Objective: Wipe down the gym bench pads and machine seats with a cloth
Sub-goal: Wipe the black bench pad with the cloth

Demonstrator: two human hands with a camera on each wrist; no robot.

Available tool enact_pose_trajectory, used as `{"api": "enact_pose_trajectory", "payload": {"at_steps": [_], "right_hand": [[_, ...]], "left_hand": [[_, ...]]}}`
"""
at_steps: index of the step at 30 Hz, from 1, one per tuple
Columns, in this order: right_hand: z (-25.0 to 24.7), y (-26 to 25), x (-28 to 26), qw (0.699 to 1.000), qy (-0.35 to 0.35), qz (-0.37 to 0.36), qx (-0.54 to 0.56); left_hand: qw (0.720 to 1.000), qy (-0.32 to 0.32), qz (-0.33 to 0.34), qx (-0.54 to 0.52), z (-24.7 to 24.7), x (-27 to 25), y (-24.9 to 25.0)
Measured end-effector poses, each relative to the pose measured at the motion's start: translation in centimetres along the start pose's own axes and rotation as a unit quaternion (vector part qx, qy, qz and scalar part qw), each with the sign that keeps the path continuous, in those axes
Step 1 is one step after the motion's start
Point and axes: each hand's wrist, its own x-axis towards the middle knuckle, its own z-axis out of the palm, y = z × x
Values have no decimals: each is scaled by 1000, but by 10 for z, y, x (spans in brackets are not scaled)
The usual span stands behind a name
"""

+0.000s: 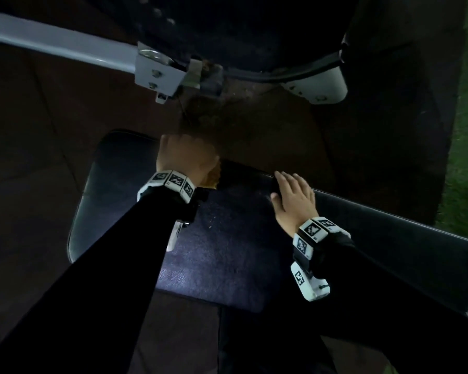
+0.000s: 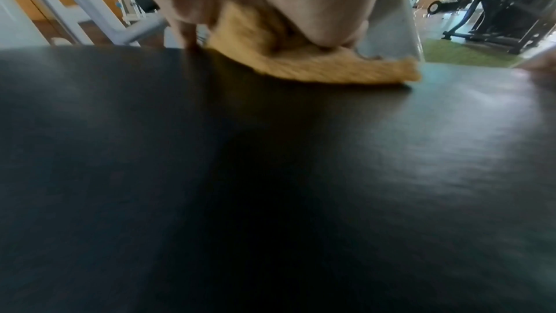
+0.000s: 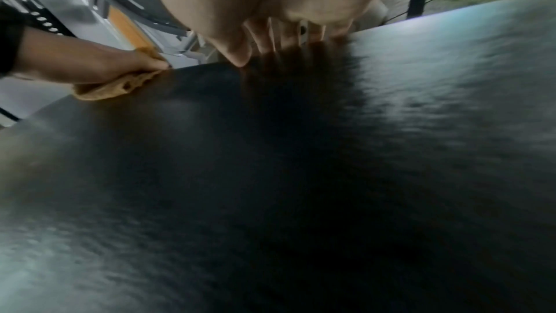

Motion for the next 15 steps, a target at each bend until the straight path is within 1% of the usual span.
{"api": "enact_pose_trajectory", "payload": {"at_steps": [2, 3, 6, 8, 10, 12, 15], "right_hand": [[-6, 21, -8, 1000, 14, 17, 1], [-10, 29, -11, 1000, 17, 14, 6], [-16, 42, -12, 998, 38, -5, 49], [-20, 43, -7, 992, 65, 17, 108], [-24, 39, -1, 985, 80, 44, 145], [-26, 31, 7, 984, 70, 71, 149], [-29, 12, 18, 981, 65, 87, 159]], "left_hand": [[1000, 0, -22, 9, 2, -3, 14], [1000, 1, -19, 9, 3, -5, 24], [999, -5, 45, -4, 11, -14, 67], [996, -22, 88, -18, 18, -21, 98], [993, -26, 112, -27, 23, -27, 120], [991, -11, 117, -68, 26, -31, 124], [978, 27, 100, -180, 31, -39, 108]]}}
